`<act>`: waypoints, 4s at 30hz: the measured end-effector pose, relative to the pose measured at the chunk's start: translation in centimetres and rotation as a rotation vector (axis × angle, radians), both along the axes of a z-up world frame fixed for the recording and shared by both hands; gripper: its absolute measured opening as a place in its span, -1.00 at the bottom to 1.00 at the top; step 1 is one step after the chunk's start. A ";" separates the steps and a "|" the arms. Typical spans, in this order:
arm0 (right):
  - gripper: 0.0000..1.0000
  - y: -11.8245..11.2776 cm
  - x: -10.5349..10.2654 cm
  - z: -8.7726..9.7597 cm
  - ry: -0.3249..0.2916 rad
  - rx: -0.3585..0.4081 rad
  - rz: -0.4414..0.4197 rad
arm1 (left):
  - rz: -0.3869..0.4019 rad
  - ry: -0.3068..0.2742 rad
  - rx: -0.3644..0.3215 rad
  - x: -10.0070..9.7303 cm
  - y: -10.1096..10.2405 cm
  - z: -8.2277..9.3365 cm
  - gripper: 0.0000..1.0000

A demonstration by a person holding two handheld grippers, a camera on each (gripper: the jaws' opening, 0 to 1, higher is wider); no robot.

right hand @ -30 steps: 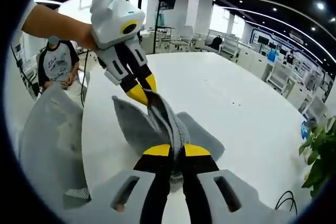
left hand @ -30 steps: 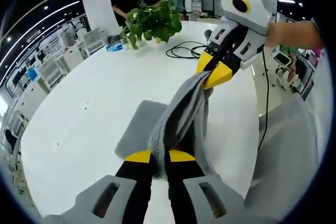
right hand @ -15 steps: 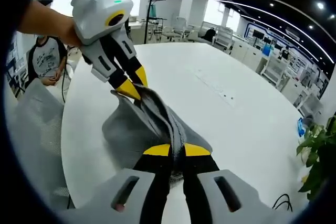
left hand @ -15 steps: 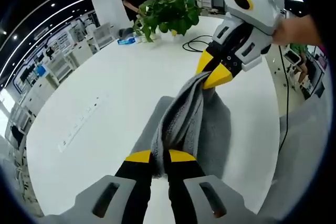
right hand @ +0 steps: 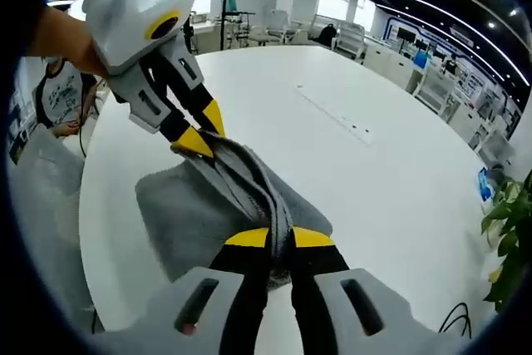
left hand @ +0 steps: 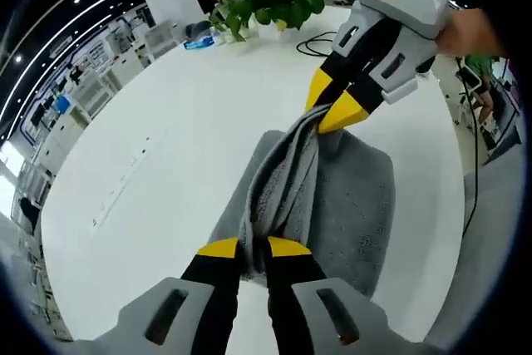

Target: Fold the towel on the table until its edges align and the towel forms a compact rectangular stack.

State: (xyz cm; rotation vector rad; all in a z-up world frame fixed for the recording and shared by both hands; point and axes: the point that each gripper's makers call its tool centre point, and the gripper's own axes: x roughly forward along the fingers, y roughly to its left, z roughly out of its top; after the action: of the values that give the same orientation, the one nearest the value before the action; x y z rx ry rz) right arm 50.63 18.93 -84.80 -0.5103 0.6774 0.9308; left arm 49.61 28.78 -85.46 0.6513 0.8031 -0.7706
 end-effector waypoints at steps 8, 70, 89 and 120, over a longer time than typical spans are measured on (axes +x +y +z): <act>-0.75 -0.4 1.1 -0.2 -0.037 -0.012 -0.005 | 0.008 -0.025 0.021 0.8 0.2 -0.2 -0.69; -0.66 -2.5 -4.0 -4.9 0.135 0.016 -0.103 | -0.061 0.019 -0.039 -6.1 -1.1 -3.3 -0.61; -0.25 -3.5 -6.5 -3.3 0.103 0.109 -0.260 | 0.199 0.029 -0.170 -6.9 1.1 -2.2 -0.24; -0.36 -2.7 -7.7 -6.3 0.222 0.157 -0.325 | 0.367 0.224 -0.314 -7.9 0.3 -5.3 -0.42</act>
State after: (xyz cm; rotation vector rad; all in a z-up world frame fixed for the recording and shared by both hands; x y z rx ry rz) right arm 42.88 16.27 -91.09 -0.1506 0.8518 0.7308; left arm 41.70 29.12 -90.79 0.1292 0.9483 -0.6197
